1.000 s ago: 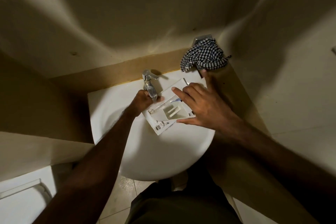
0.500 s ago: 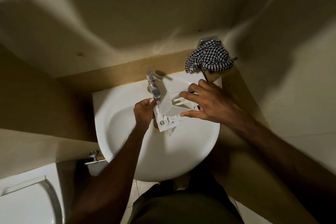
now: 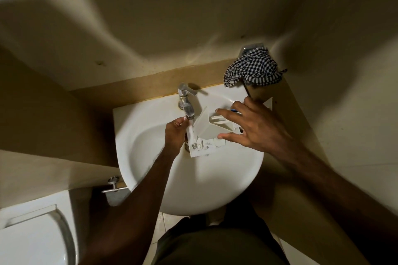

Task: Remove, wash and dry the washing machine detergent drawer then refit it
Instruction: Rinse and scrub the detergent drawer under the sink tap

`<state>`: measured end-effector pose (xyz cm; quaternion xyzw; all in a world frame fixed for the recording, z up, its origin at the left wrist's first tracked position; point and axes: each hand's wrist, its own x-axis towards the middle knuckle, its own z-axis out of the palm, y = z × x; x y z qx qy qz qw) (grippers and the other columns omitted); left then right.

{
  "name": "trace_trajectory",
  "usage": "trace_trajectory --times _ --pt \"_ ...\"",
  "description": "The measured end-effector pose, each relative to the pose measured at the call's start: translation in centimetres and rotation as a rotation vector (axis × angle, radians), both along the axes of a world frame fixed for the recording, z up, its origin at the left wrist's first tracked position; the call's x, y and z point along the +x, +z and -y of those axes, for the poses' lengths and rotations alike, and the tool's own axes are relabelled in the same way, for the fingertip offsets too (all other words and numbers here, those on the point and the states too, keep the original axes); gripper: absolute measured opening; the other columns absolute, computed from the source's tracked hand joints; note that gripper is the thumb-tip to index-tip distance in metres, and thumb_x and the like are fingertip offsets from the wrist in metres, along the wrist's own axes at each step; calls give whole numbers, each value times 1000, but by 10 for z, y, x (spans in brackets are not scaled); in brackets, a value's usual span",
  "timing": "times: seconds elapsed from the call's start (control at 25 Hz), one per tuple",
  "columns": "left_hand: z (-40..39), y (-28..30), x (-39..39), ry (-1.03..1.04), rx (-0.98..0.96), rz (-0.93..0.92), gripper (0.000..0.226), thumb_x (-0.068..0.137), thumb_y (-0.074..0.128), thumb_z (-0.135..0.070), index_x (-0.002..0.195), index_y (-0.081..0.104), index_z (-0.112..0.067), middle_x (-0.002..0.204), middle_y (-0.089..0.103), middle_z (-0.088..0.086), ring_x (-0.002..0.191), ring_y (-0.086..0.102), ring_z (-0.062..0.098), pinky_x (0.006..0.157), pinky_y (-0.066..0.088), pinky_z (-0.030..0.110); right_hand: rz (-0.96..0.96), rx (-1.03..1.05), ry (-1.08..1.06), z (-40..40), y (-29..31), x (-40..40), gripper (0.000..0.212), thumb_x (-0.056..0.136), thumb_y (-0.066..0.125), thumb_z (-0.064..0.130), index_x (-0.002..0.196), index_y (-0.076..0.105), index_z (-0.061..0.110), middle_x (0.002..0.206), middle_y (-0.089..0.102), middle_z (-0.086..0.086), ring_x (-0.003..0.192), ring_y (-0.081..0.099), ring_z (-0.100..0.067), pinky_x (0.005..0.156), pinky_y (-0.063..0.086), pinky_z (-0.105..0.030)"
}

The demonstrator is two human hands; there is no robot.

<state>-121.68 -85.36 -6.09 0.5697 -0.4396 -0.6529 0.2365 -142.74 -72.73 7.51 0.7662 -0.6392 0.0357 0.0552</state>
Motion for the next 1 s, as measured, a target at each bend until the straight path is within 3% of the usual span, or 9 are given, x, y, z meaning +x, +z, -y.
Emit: trace_trajectory --times 0.16,0.28,0.4,0.52,0.6,0.76,0.88,1.0 --pt "-2 2 5 -126 82 -85 20 105 57 -13 118 72 -13 115 75 21 94 70 35 92 57 60 -23 -64 -64 -8 2 5 67 96 42 74 141 57 27 118 64 -3 97 52 -24 82 50 -36" --pt "0 -2 1 -95 -17 14 15 103 58 -11 94 69 -5 88 66 16 80 58 28 76 54 48 26 -64 -143 -11 0 15 68 94 48 73 140 60 24 117 65 -5 101 55 -27 87 52 -38" --pt "2 0 -9 -33 -76 106 25 102 62 -17 81 66 -4 76 49 12 74 39 23 68 36 34 118 -117 -272 -19 -5 22 67 91 59 71 134 65 20 114 67 -5 102 59 -29 88 54 -40" --pt "4 -1 -1 -64 77 15 22 100 67 -23 85 72 -8 76 63 8 69 54 21 67 47 34 119 -211 -337 -24 -14 27 66 92 57 72 130 67 19 112 67 -6 99 59 -28 88 53 -38" --pt "5 -1 6 -139 157 -27 16 101 65 -23 91 77 -19 82 75 2 71 68 20 68 57 36 101 -250 -370 -23 -21 32 65 94 53 73 129 67 20 112 67 -7 98 59 -29 88 52 -38" --pt "8 1 -4 -44 2 98 18 98 66 -16 84 75 -9 77 66 9 69 55 21 66 46 32 114 -310 -428 -28 -32 40 66 93 56 72 127 68 17 111 68 -9 95 60 -30 85 52 -39" --pt "9 6 -10 -44 90 62 13 97 69 -18 94 80 -13 86 72 7 78 62 23 75 52 35 104 -315 -447 -34 -35 42 67 94 53 73 127 67 16 111 67 -11 95 59 -32 83 53 -41" --pt "14 7 -1 -161 184 133 13 96 66 -20 95 79 -20 84 72 2 75 65 21 73 60 38 86 -310 -470 -35 -33 49 66 94 52 73 127 68 17 110 67 -10 92 60 -32 76 55 -41"
